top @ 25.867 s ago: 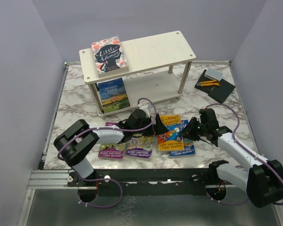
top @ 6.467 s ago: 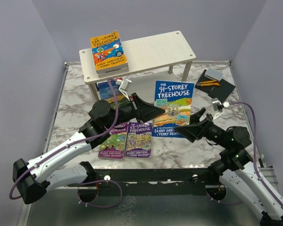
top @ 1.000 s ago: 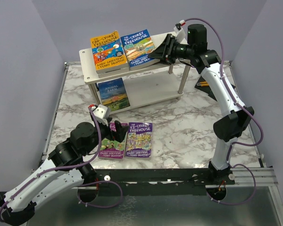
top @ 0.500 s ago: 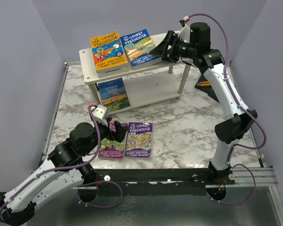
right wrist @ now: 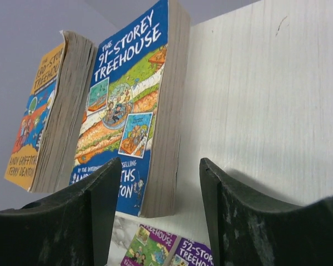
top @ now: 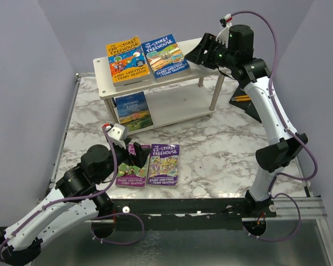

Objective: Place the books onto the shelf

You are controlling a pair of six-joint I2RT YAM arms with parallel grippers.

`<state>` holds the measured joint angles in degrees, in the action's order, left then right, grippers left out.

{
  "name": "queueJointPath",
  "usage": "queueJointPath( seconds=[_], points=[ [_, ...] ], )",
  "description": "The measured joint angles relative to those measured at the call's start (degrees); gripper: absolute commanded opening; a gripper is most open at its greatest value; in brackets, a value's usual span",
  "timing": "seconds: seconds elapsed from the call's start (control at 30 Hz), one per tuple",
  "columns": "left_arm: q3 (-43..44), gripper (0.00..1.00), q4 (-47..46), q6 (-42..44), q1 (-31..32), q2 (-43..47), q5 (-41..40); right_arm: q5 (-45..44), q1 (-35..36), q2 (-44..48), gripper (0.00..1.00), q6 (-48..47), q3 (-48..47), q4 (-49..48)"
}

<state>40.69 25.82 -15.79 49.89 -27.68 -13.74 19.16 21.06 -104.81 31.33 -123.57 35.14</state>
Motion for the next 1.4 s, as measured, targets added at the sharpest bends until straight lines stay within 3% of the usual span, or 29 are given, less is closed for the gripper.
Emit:
queueJointPath(
  seconds=[0.63, 1.4],
  points=[
    [0.0, 0.99, 0.0, 0.0, 0.0, 0.1, 0.0, 0.4, 0.0, -9.9, 0.56, 3.3, -6.2, -7.8],
    [0.0, 0.99, 0.0, 0.0, 0.0, 0.3, 0.0, 1.5, 3.1, -10.6, 0.41, 2.0, -6.5, -8.1]
  ],
)
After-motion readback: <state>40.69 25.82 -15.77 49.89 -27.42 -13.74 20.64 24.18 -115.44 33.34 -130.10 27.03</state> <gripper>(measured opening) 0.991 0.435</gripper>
